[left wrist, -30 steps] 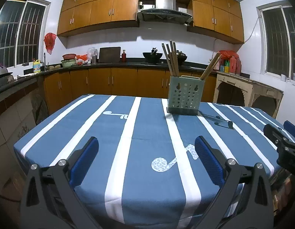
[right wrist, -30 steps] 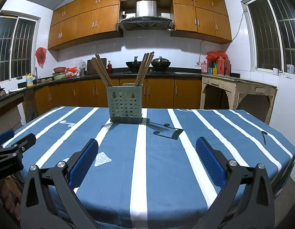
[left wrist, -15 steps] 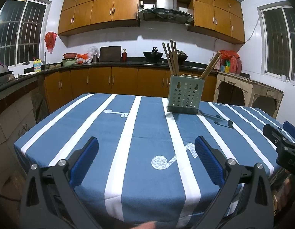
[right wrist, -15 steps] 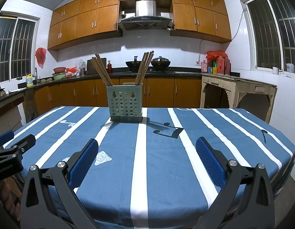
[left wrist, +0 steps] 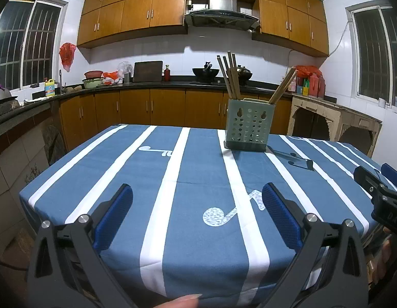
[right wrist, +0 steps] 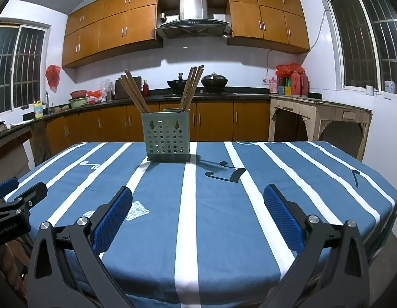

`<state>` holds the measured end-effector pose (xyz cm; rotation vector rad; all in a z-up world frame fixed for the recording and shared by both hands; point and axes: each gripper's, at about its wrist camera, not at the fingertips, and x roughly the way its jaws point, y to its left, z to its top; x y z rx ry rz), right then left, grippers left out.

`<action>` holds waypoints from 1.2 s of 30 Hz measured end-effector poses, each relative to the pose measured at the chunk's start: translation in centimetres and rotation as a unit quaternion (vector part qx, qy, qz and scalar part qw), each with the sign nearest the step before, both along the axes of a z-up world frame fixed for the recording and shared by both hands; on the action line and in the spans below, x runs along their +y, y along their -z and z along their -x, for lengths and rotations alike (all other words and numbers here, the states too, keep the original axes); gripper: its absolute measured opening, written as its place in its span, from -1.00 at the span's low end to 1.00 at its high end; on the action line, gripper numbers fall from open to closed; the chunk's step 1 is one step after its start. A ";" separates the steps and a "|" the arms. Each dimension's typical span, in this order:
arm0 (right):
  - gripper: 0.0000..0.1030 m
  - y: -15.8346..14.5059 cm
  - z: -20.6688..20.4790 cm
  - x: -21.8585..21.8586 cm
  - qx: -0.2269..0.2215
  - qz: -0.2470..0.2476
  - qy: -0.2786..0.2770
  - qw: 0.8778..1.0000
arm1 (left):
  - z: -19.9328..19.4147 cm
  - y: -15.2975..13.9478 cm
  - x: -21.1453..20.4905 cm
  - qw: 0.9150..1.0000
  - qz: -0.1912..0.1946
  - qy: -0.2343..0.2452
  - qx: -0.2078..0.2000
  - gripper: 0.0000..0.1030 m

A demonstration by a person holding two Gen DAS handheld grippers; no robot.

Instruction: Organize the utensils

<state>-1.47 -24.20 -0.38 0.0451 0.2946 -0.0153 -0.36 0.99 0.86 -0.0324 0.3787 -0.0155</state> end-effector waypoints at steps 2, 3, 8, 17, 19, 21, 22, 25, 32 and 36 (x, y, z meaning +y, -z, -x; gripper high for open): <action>0.97 0.0 0.0 0.0 0.000 0.000 0.000 1.000 | 0.0 0.2 0.0 1.000 0.000 0.001 0.000 0.92; 0.97 0.0 0.0 0.0 0.000 0.000 0.000 1.000 | 0.0 0.2 0.0 1.000 0.000 0.000 0.001 0.92; 0.97 0.2 -0.1 -0.1 0.005 -0.002 0.000 1.000 | 0.0 0.2 0.0 1.000 0.000 0.000 0.001 0.92; 0.97 0.2 -0.1 -0.2 0.008 -0.005 0.001 1.000 | 0.0 0.1 0.0 1.000 0.000 0.000 0.001 0.92; 0.97 0.2 -0.1 -0.2 0.008 -0.004 0.001 1.000 | 0.0 0.1 0.0 1.000 0.000 0.000 0.001 0.92; 0.97 0.2 -0.1 -0.2 0.008 -0.004 0.001 1.000 | 0.0 0.1 0.0 1.000 0.000 0.000 0.001 0.92; 0.97 0.2 -0.1 -0.2 0.008 -0.004 0.001 1.000 | 0.0 0.1 0.0 1.000 0.000 0.000 0.002 0.92; 0.97 0.2 -0.1 -0.2 0.008 -0.004 0.001 1.000 | 0.0 0.0 0.1 1.000 -0.001 0.001 0.001 0.92; 0.97 0.2 -0.1 -0.2 0.008 -0.004 0.001 1.000 | 0.0 0.1 0.1 1.000 0.000 0.001 0.002 0.92; 0.97 0.2 -0.1 -0.1 0.008 -0.004 0.002 1.000 | 0.0 0.1 0.1 1.000 0.000 0.001 0.002 0.92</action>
